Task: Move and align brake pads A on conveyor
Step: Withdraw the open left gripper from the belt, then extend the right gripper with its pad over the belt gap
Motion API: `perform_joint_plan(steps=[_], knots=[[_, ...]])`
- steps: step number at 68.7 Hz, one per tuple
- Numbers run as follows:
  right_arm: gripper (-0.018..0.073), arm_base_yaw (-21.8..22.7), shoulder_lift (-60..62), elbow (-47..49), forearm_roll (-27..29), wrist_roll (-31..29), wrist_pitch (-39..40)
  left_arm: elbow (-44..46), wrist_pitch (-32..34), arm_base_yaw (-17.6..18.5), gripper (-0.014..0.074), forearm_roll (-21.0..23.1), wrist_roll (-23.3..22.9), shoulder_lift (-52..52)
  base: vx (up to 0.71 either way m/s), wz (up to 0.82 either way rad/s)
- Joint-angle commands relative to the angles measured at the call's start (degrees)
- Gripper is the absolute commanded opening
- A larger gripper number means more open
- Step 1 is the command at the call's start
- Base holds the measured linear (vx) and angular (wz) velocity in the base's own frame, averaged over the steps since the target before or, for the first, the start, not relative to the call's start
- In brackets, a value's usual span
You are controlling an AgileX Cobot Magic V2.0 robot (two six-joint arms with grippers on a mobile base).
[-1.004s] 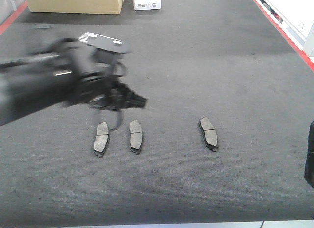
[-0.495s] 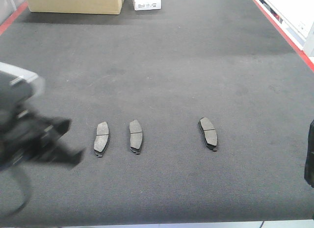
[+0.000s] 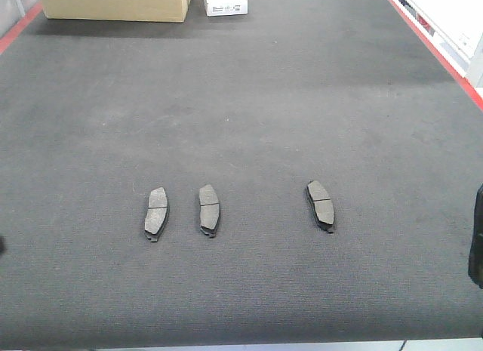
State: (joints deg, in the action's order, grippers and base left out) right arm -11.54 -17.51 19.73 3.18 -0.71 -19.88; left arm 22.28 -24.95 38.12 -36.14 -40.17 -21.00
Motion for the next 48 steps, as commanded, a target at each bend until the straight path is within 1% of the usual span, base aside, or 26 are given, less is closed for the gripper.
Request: perform_joint_plan(steps=[1, 14, 24, 29, 35, 48], knots=[[-0.0004, 0.1, -0.3, 1.8, -0.1, -0.5, 5.7, 1.3, 3.7, 0.2, -0.0007, -1.3, -0.4, 1.9, 0.0, 0.0], [-0.0004, 0.1, -0.3, 1.8, -0.1, -0.5, 5.8, 1.3, 3.5, 0.2, -0.0007, -1.3, -0.4, 2.6, 0.0, 0.0], [-0.0004, 0.1, -0.7, 1.8, -0.1, -0.5, 9.4, 1.3, 3.5, 0.2, -0.0007, -1.3, -0.4, 2.6, 0.0, 0.0], [-0.0004, 0.1, -2.8, 2.3, -0.1, -0.5, 10.5, 1.3, 3.5, 0.2, -0.0007, -1.3, -0.4, 2.6, 0.0, 0.0], [-0.0003, 0.1, -8.8, 4.4, -0.1, -0.5, 10.4, 1.3, 3.5, 0.2, -0.0007, -1.3, -0.4, 2.6, 0.0, 0.0], [-0.0001, 0.1, -28.7, 12.9, 0.8, 0.0, 10.2, 1.3, 3.5, 0.2, -0.0006, -1.3, -0.4, 2.6, 0.0, 0.0]])
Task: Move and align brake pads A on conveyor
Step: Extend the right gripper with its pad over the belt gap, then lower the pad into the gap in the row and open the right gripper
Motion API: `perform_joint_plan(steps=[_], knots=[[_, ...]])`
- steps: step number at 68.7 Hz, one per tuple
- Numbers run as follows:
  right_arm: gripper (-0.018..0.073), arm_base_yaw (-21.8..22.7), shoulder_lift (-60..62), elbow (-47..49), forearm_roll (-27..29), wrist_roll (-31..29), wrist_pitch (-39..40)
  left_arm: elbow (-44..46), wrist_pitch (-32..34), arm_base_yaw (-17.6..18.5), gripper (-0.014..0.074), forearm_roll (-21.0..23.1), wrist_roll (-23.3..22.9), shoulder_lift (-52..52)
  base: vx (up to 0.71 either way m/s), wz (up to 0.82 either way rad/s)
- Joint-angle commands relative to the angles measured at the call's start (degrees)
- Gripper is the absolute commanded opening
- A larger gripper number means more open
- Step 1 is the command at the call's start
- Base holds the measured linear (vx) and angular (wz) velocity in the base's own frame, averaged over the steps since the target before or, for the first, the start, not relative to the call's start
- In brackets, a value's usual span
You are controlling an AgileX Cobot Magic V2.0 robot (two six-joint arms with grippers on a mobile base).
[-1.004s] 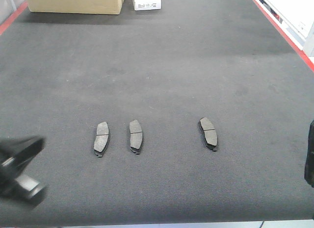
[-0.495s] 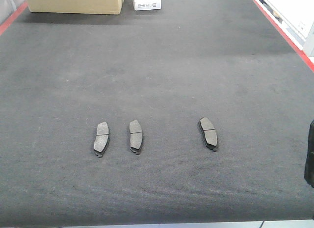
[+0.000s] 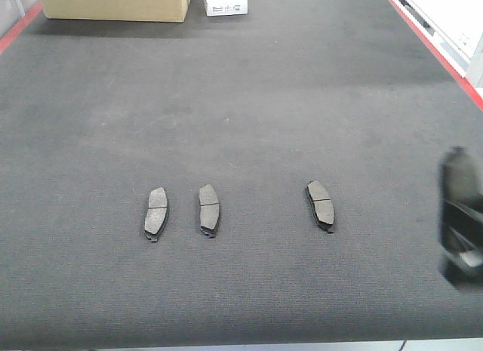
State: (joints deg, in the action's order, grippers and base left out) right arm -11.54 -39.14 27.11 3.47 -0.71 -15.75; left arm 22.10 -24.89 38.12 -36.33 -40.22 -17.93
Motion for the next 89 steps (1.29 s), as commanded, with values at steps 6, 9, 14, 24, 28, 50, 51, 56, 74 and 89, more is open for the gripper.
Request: perform_joint_plan(steps=[6, 9, 14, 24, 28, 50, 51, 56, 74, 89], knots=[[-0.0001, 0.1, -16.5, 9.9, 1.4, 0.0, 6.0, 1.5, 3.5, 0.2, -0.0006, -1.1, -0.4, -0.5, 0.0, 0.0], [-0.0001, 0.1, -20.6, 12.4, 1.4, 0.0, 6.0, 1.5, 3.5, 0.2, -0.0006, -1.1, -0.4, -0.5, 0.0, 0.0], [0.0001, 0.1, -27.5, 15.9, 1.6, 0.0, 6.0, 1.5, 3.5, 0.2, -0.0006, -1.1, -0.4, -0.5, 0.0, 0.0], [0.0006, -0.3, -38.9, 23.8, 4.3, -0.1, 4.0, 1.5, 3.5, 0.2, -0.0006, -1.1, -0.4, -0.5, 0.0, 0.0], [0.0006, -1.9, -42.7, 26.5, 4.6, -0.7, 2.5, 1.5, 3.5, 0.2, -0.0006, -1.1, -0.4, -0.5, 0.0, 0.0], [0.0015, -10.4, -60.3, 42.3, 7.9, 1.2, -4.5, 1.5, 3.5, 0.2, -0.0006, -1.1, -0.4, -0.5, 0.0, 0.0], [0.0015, -10.6, -61.1, 43.0, 8.1, 1.2, -4.8, 1.5, 3.5, 0.2, -0.0006, -1.1, -0.4, -0.5, 0.0, 0.0], [0.0017, -11.3, -65.1, 46.3, 9.2, 1.3, -6.2, 1.5, 3.5, 0.2, -0.0006, -1.1, -0.4, -0.5, 0.0, 0.0], [0.0025, -11.3, -72.9, 50.2, 16.7, 1.9, -8.1, 1.5, 3.5, 0.2, -0.0006, -1.1, -0.4, -0.5, 0.0, 0.0], [0.0082, -11.3, -74.9, 50.2, 17.7, 1.9, -6.6, 1.5, 3.5, 0.2, -0.0006, -1.1, -0.4, -0.5, 0.0, 0.0]])
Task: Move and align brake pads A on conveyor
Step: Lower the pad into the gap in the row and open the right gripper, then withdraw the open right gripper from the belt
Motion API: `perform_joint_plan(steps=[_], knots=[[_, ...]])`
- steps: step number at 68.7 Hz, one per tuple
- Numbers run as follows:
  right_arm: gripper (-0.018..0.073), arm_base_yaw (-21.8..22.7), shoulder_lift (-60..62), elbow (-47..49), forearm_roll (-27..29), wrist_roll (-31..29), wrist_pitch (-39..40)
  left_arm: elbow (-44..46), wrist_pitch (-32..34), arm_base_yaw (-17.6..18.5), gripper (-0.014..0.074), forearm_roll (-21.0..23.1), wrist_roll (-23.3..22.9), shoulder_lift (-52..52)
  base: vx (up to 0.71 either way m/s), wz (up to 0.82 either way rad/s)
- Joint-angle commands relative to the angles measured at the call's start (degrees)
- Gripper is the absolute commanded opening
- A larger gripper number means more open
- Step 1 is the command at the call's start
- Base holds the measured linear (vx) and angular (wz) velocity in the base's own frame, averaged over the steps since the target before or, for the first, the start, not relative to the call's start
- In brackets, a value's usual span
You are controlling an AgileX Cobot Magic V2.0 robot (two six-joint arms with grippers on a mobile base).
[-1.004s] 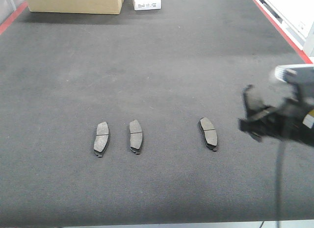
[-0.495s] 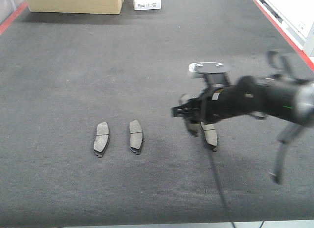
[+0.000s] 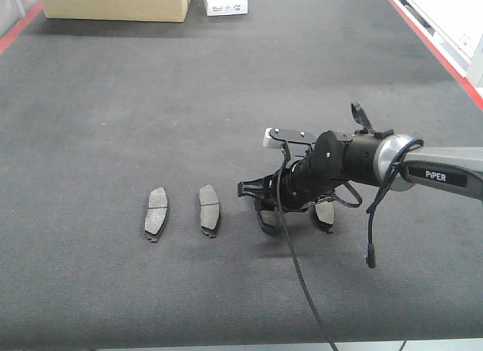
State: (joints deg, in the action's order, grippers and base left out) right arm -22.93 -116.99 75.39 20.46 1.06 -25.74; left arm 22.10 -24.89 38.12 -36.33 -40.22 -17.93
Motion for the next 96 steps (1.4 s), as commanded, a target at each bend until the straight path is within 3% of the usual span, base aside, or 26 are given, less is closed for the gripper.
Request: perform_joint_plan(steps=[1, 20, 32, 42, 58, 74, 83, 96], knots=[[0.0098, 0.1, 2.9, 1.9, 0.7, 0.1, 3.4, 1.5, 3.5, 0.2, -0.0006, -1.1, -0.4, -0.5, 0.0, 0.0], [0.0428, 0.1, 4.6, 1.9, 0.8, 2.6, 2.5, 1.5, 3.5, 0.2, -0.0006, -1.1, -0.4, -0.5, 0.0, 0.0], [0.0472, 0.1, 12.5, 1.6, -3.0, 1.9, -0.7, 1.5, 3.5, 0.2, -0.0006, -1.1, -0.4, -0.5, 0.0, 0.0], [0.0426, 0.1, 21.6, -1.8, -9.5, 2.3, -1.3, 1.5, 3.5, 0.2, -0.0006, -1.1, -0.4, -0.5, 0.0, 0.0], [0.0281, 0.1, 40.5, -16.2, -13.1, 2.1, 0.9, 1.5, 3.5, 0.2, -0.0006, -1.1, -0.4, -0.5, 0.0, 0.0], [0.0096, 0.1, 58.8, -29.6, -13.1, 1.8, 2.1, 1.5, 3.5, 0.2, -0.0006, -1.1, -0.4, -0.5, 0.0, 0.0], [0.0, 0.1, 68.9, -36.0, -13.1, -1.7, 2.1, 1.5, 3.5, 0.2, -0.0006, -1.1, -0.4, -0.5, 0.0, 0.0], [-0.0008, 0.1, 80.9, -42.7, -13.1, -4.5, 2.3, 1.5, 3.5, 0.2, -0.0006, -1.1, -0.4, -0.5, 0.0, 0.0]])
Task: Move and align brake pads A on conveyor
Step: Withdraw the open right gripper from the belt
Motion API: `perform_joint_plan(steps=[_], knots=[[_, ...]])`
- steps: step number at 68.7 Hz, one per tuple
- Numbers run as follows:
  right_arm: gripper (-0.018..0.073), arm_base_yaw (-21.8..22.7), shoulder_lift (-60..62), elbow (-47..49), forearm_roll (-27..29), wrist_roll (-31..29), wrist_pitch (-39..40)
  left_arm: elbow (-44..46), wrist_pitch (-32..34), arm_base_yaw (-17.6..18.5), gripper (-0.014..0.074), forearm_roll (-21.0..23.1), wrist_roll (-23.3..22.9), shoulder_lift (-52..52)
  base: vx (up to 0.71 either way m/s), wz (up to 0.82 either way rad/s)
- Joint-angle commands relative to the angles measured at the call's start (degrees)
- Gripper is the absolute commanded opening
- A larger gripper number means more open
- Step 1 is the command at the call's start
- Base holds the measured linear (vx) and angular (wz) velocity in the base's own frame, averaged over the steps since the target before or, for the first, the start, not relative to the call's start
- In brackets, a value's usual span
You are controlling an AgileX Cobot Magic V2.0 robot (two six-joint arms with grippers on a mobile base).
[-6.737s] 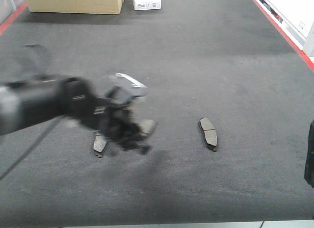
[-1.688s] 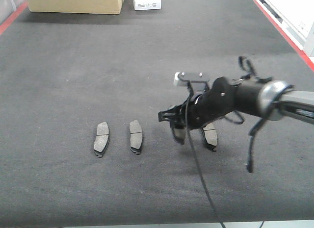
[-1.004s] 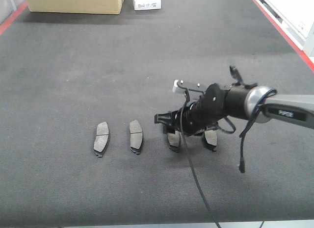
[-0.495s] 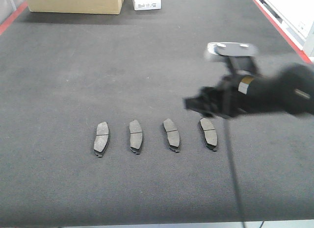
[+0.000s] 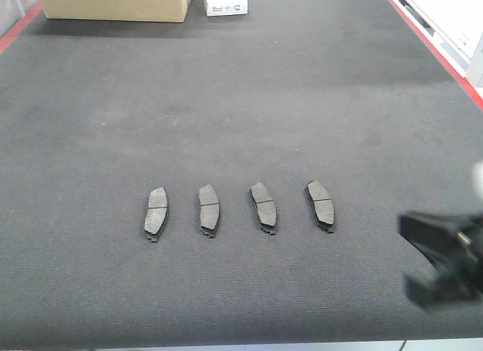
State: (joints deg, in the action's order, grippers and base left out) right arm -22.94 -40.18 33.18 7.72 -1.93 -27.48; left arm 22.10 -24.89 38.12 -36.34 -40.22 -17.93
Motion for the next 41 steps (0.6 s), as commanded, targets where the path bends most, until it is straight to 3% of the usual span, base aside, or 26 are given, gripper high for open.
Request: perform_joint_plan(steps=[1, 15, 41], knots=[[-0.0008, 0.1, 4.8, -1.1, -0.4, -1.5, 4.0, 1.5, 3.5, 0.2, -0.0006, -1.1, -0.4, -0.5, 0.0, 0.0], [-0.0008, 0.1, 11.4, -2.6, -0.1, -2.2, 5.4, 1.5, 3.5, 0.2, -0.0006, -1.1, -0.4, -0.5, 0.0, 0.0], [-0.0008, 0.1, 12.1, -2.6, -0.1, -2.2, 5.6, 1.5, 3.5, 0.2, -0.0005, -1.1, -0.4, -0.5, 0.0, 0.0]])
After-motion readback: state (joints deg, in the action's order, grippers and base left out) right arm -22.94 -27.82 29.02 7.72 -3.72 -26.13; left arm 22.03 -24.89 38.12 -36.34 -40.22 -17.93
